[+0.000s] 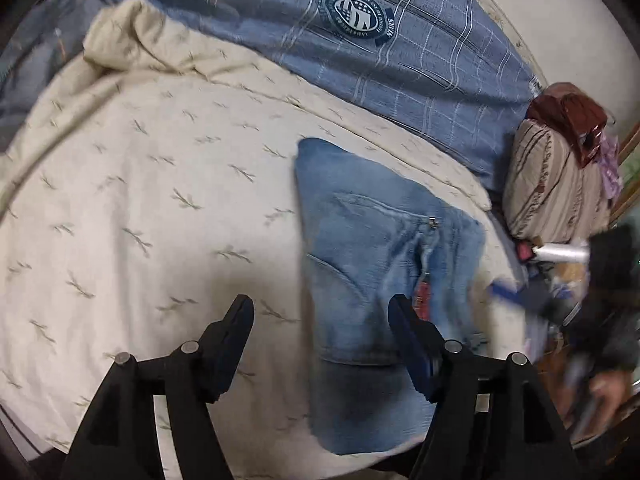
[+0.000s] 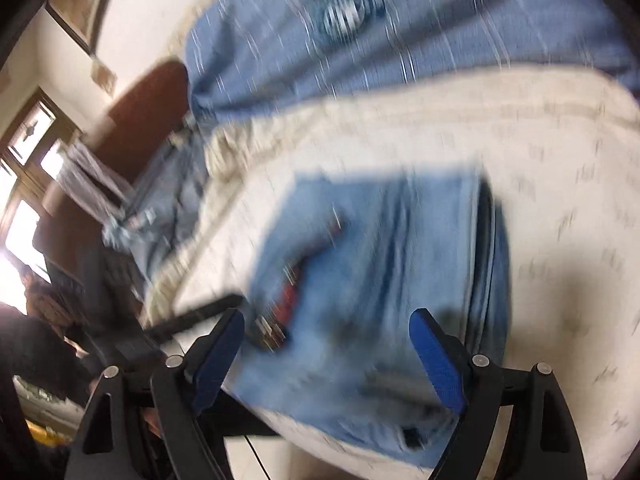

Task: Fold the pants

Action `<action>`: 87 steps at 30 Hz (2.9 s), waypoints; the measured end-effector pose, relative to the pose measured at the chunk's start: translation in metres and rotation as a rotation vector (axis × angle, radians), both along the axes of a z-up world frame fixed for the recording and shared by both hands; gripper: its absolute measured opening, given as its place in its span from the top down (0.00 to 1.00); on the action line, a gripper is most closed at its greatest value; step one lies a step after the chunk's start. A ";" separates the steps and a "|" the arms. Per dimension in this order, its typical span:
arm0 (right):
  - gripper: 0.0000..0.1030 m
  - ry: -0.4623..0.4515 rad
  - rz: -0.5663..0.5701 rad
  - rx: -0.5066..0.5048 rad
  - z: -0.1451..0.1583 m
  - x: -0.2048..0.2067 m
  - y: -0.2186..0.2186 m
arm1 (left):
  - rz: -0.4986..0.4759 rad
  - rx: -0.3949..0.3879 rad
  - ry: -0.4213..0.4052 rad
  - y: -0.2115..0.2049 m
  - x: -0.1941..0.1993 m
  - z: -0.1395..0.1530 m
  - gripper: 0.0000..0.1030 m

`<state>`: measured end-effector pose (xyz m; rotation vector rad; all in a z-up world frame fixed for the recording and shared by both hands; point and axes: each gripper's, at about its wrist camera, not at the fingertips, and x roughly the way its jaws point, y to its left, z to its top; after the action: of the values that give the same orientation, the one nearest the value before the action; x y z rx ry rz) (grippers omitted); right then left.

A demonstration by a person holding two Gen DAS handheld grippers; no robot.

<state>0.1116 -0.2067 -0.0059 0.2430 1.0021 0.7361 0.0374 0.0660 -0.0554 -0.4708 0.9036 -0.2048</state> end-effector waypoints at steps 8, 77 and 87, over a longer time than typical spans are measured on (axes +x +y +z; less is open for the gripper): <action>0.16 -0.051 -0.090 -0.491 -0.037 0.059 0.064 | 0.033 0.020 0.000 0.010 0.000 -0.011 0.31; 0.53 0.079 -0.110 -0.274 -0.043 0.115 0.046 | 0.040 0.230 0.006 0.004 0.086 -0.002 0.38; 0.36 -0.184 -0.102 -0.308 0.010 0.045 0.048 | 0.130 0.308 -0.124 0.010 0.025 0.040 0.22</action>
<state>0.1568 -0.1592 0.0040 -0.0412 0.9064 0.4933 0.0628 0.0756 -0.0156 -0.2267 0.7635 0.0253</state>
